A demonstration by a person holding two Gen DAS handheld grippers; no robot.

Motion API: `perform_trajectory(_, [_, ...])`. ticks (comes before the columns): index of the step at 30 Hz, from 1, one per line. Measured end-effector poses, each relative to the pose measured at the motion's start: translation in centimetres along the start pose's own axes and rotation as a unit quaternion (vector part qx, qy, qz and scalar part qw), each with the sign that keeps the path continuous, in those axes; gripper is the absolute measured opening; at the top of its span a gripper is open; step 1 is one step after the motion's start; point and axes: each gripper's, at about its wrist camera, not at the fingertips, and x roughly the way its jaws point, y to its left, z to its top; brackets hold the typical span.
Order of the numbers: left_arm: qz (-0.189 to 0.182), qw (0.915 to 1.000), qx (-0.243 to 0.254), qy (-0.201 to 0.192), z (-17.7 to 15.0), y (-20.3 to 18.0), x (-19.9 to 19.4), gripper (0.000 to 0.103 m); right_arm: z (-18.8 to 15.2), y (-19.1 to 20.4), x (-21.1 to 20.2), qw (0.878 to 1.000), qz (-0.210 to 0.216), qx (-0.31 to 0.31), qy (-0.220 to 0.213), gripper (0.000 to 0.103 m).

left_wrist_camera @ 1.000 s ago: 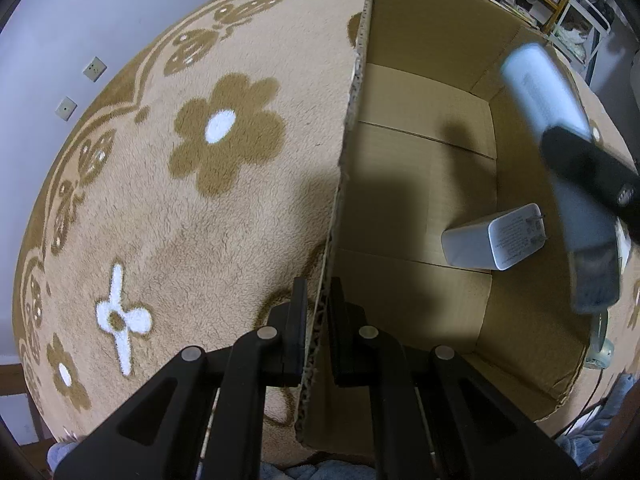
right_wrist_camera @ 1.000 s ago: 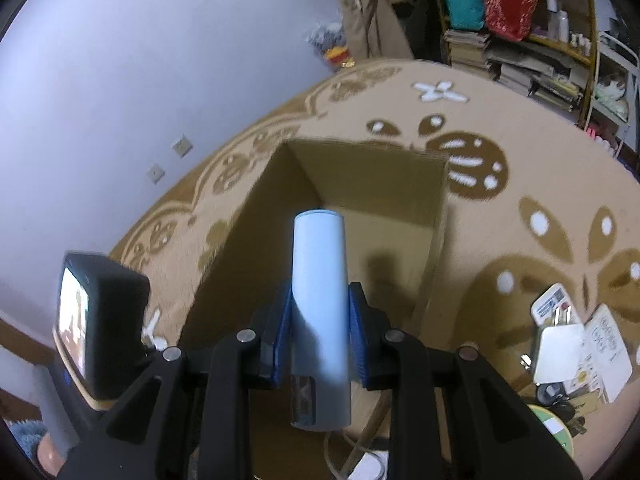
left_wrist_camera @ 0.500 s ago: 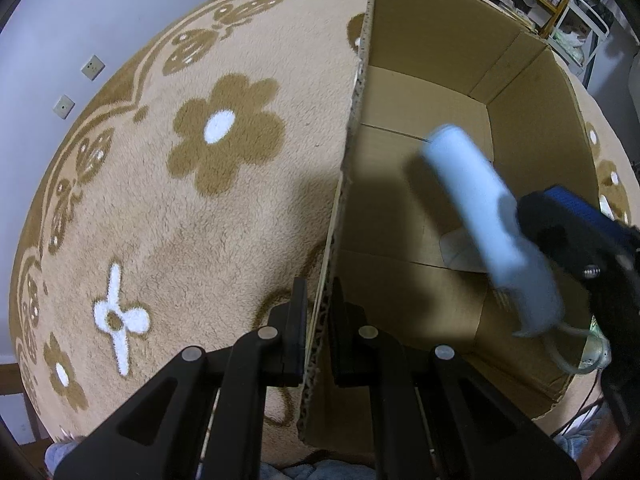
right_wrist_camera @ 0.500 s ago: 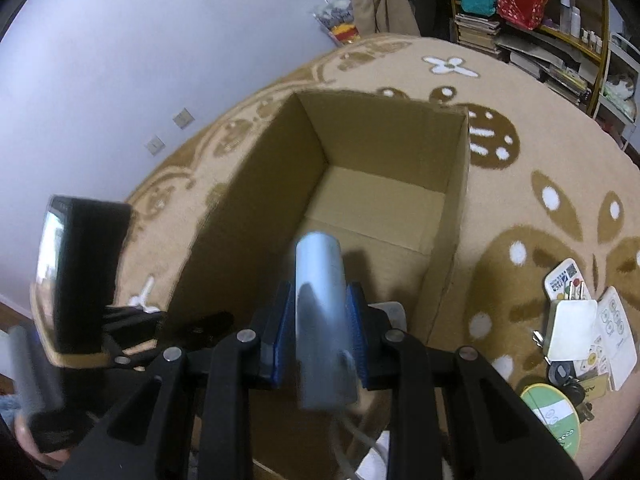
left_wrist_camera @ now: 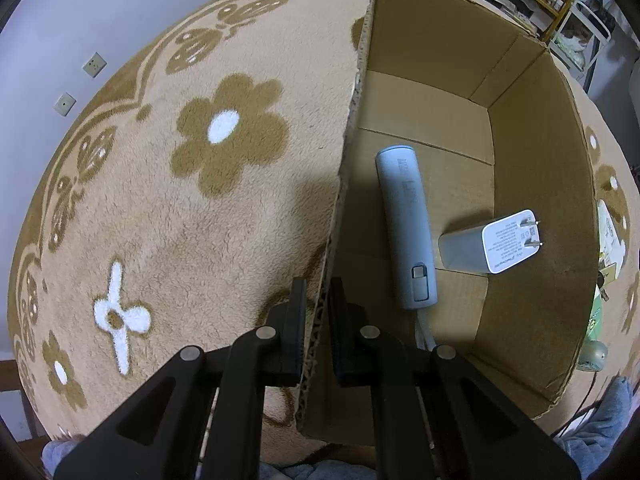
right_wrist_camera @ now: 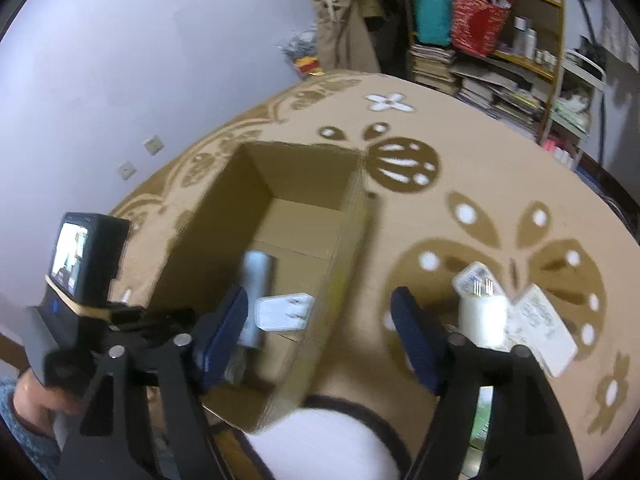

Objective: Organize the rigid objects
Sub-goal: 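Return the right gripper to the pile and grasp the white square charger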

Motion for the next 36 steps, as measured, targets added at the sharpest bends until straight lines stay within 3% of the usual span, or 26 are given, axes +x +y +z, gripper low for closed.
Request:
perform_trajectory(3, [0.003,1.0,0.003,-0.001,-0.1,-0.2,-0.2,0.01,-0.4,-1.7,-0.1,1.0,-0.008,0.029,0.01,0.084])
perform_trajectory(5, [0.004,1.0,0.004,-0.002,-0.1,-0.3,-0.2,0.01,-0.4,-2.5,-0.2,0.999,-0.016,0.037,0.009,0.094])
perform_trajectory(12, [0.002,1.0,0.004,0.0,-0.1,-0.3,-0.2,0.01,-0.6,-4.6,0.2,0.997,-0.07,0.037,0.011,0.103])
perform_trajectory(23, [0.001,1.0,0.004,0.0,0.0,-0.2,-0.2,0.01,-1.2,-7.9,2.9,0.989,-0.135,0.047,0.022,0.103])
perform_trajectory(30, [0.002,1.0,0.004,0.0,-0.1,-0.3,-0.1,0.01,-1.9,-9.8,4.5,0.987,-0.146,0.07,0.021,0.103])
perform_trajectory(36, [0.002,1.0,0.005,0.0,-0.1,-0.3,-0.1,0.01,-2.3,-10.8,6.3,0.985,-0.141,0.088,0.044,0.081])
